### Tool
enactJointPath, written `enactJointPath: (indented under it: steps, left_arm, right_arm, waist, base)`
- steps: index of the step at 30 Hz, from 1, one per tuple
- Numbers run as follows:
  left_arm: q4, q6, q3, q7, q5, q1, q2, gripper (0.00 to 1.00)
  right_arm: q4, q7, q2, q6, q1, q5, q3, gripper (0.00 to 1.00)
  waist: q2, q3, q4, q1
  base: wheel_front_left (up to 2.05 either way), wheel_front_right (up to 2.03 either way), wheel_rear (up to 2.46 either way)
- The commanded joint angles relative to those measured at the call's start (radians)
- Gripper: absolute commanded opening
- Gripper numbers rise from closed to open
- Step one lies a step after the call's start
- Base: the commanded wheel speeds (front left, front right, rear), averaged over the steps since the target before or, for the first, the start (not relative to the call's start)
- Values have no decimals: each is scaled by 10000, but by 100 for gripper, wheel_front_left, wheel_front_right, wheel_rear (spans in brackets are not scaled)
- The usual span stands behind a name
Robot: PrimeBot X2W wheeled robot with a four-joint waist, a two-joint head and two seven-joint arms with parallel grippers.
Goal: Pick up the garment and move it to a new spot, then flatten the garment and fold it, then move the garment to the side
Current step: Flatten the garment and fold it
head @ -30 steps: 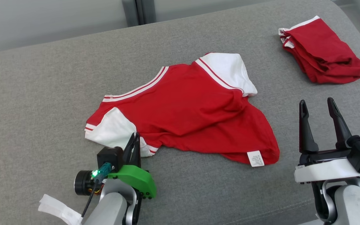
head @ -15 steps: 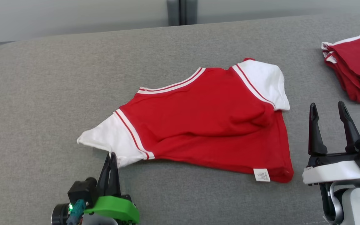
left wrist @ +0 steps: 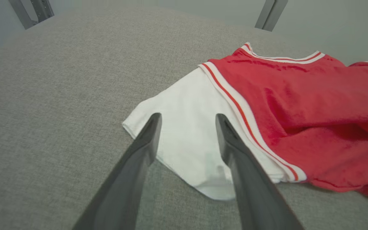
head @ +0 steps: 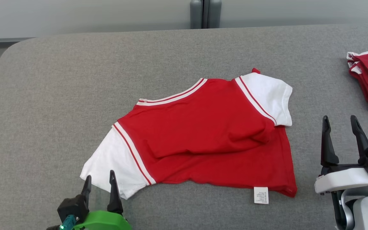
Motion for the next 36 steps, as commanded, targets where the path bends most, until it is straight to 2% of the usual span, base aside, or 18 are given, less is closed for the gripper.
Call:
enactJointPath:
  steps: [1, 8, 11, 16, 22, 28, 34, 35, 36]
  left_arm:
    - [-138, -44, 131, -4, 179, -122, 23, 100]
    - [-956, -101, 605, -3, 756, -250, -3, 100]
    - [-1201, -268, 523, -3, 980, -329, -148, 100]
    - [-1135, -445, 239, -3, 1196, -391, -317, 100]
    - [-1059, -568, 22, -3, 1297, -476, -448, 100]
    - [-1059, -566, -21, -5, 1251, -525, -511, 100]
    - [-1096, -534, -38, -4, 1190, -547, -541, 100]
    - [-1101, -525, -50, -5, 1180, -556, -544, 100]
    - [-1103, -521, -67, -4, 1166, -569, -546, 100]
  right_arm:
    - [87, -28, -14, -15, 3, -137, -122, 100]
    - [306, -28, -17, -15, -60, -354, -936, 100]
    - [483, -26, -10, -15, -37, -485, -860, 100]
    - [1048, 351, -103, -16, -439, -419, 112, 100]
    - [2236, 1574, -714, -16, -1451, -27, 1713, 100]
    - [3387, 3157, -1308, -16, -2302, 975, 3068, 100]
    - [3915, 4020, -1649, -16, -2672, 1990, 3726, 100]
    - [4002, 4119, -1698, -16, -2723, 2103, 3742, 89]
    - [4134, 4276, -1777, -16, -2770, 2179, 3779, 48]
  waist:
    - [0, -60, -33, 0]
    - [0, -289, -151, 0]
    - [0, -367, -212, 0]
    - [0, -378, -257, 0]
    - [0, -259, -18, 0]
    - [0, -129, 554, 0]
    - [0, 16, 945, 0]
    - [0, 32, 983, 0]
    - [0, 51, 1031, 0]
  base:
    - [0, 0, 0]
    - [0, 0, 0]
    - [0, 0, 0]
    - [0, 0, 0]
    - [0, 0, 0]
    - [0, 0, 0]
    - [0, 0, 0]
    - [0, 0, 0]
    - [0, 0, 0]
